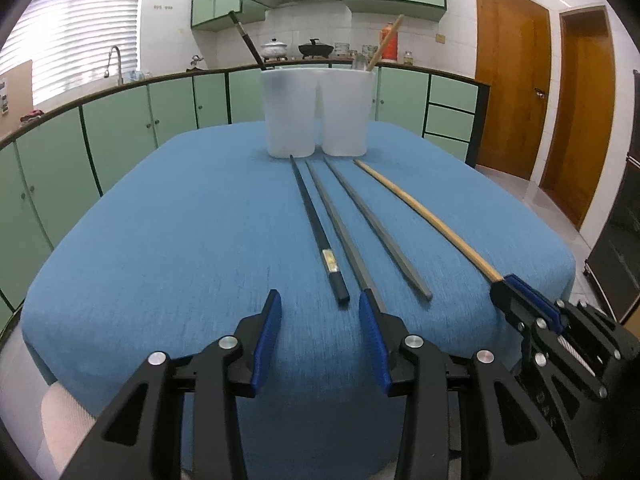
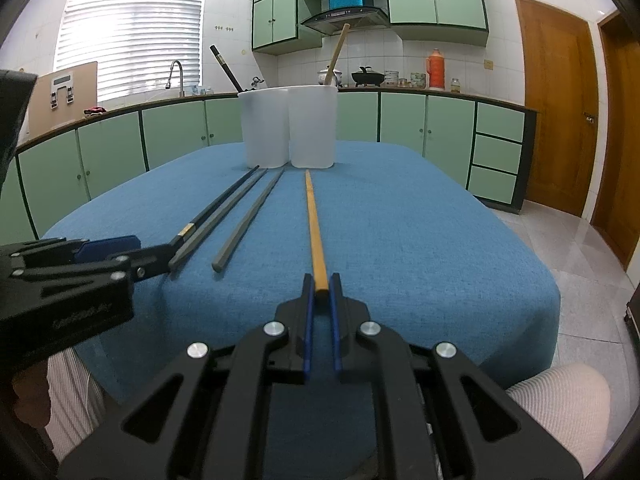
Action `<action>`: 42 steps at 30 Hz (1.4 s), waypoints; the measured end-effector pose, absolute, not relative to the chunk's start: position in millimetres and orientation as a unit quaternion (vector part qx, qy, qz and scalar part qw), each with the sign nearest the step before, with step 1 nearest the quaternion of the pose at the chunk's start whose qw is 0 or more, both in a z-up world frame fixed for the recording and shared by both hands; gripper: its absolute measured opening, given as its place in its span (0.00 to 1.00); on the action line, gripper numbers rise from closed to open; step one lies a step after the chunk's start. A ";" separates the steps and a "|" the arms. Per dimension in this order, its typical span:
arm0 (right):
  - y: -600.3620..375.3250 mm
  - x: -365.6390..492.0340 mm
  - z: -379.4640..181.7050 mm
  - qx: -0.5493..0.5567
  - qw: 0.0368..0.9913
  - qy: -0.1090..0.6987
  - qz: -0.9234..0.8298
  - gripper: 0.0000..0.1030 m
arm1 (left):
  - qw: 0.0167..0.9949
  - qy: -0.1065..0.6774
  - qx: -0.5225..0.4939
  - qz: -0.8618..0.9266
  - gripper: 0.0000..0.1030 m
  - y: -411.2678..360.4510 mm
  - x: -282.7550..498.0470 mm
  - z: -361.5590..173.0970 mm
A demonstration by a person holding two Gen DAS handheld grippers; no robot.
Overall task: Organize utensils
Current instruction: 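Grasp a wooden chopstick with the right tool while the left grasps a black chopstick, then lift both chopsticks and carry them over the white caddy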
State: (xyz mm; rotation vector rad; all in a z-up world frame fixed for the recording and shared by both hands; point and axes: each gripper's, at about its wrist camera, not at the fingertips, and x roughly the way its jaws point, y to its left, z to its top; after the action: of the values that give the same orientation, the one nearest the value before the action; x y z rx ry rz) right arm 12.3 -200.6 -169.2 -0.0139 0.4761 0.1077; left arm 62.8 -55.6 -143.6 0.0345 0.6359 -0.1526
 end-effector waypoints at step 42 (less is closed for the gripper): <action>-224.0 16.0 -73.5 -0.014 0.986 0.141 0.087 0.06 | 0.982 0.179 -0.001 -0.056 0.06 -33.1 32.3 -47.4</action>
State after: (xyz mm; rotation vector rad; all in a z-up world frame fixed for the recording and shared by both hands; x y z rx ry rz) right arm 16.0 -224.0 -73.5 -0.0275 0.2843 0.1751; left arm 32.3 -33.1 -47.4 -0.0013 0.3591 -0.1117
